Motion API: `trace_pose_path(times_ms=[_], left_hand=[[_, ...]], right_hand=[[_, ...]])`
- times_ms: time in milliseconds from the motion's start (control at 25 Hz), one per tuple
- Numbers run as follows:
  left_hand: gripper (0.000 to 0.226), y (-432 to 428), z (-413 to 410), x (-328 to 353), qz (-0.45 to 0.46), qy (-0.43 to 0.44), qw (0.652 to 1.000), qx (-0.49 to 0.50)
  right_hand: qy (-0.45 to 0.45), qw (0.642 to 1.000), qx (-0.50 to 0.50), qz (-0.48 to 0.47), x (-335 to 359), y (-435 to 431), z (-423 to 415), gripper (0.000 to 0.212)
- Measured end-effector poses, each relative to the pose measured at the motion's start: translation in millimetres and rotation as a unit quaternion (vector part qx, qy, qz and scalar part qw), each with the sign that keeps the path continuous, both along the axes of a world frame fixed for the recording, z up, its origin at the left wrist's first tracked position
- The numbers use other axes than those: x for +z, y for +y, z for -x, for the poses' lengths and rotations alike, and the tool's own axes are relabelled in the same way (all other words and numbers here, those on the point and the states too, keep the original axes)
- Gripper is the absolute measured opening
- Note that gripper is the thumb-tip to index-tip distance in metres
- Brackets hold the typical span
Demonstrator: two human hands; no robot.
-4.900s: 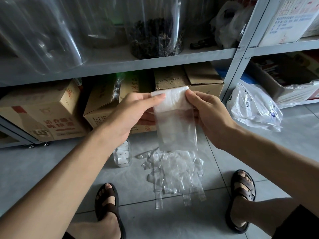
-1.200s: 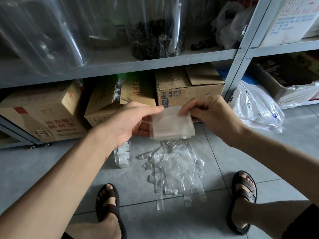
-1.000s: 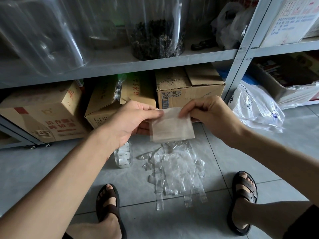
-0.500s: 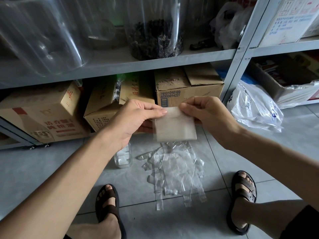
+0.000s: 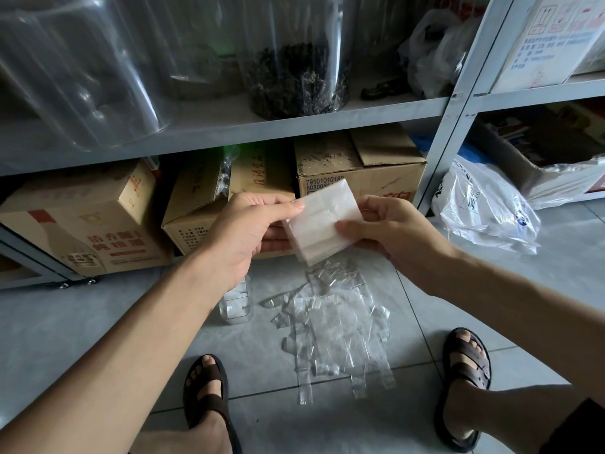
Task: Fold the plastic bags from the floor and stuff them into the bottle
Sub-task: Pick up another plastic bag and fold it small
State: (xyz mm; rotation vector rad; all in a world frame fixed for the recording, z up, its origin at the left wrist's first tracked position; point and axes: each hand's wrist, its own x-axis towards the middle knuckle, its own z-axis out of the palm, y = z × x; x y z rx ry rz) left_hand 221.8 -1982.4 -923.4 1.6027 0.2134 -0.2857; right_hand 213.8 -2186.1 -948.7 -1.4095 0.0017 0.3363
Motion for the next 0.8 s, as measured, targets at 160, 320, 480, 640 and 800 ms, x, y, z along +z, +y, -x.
trace_pose_path(times_ms=[160, 320, 480, 640, 800], left_hand=[[0.020, 2.1, 1.0, -0.6, -0.024, 0.018, 0.997, -0.077], [0.009, 0.5, 4.1, -0.3, -0.051, 0.019, 0.989, -0.136], [0.016, -4.2, 5.3, -2.0, -0.094, -0.066, 0.991, -0.075], [0.024, -6.1, 4.5, -4.5, -0.182, -0.142, 0.973, -0.008], [0.022, -5.4, 5.5, -4.7, -0.175, -0.199, 0.964, 0.000]], right_hand=[[0.015, 0.993, -0.091, -0.077, 1.7, -6.7, -6.0, 0.023], [-0.005, 0.997, -0.078, -0.023, 1.0, -5.7, -5.0, 0.025], [-0.016, 0.997, -0.079, 0.007, 2.5, -1.9, -1.2, 0.026], [-0.012, 0.996, -0.082, -0.013, 2.0, 2.7, 4.3, 0.048], [-0.051, 0.990, -0.128, -0.008, 2.4, 3.0, 5.9, 0.049]])
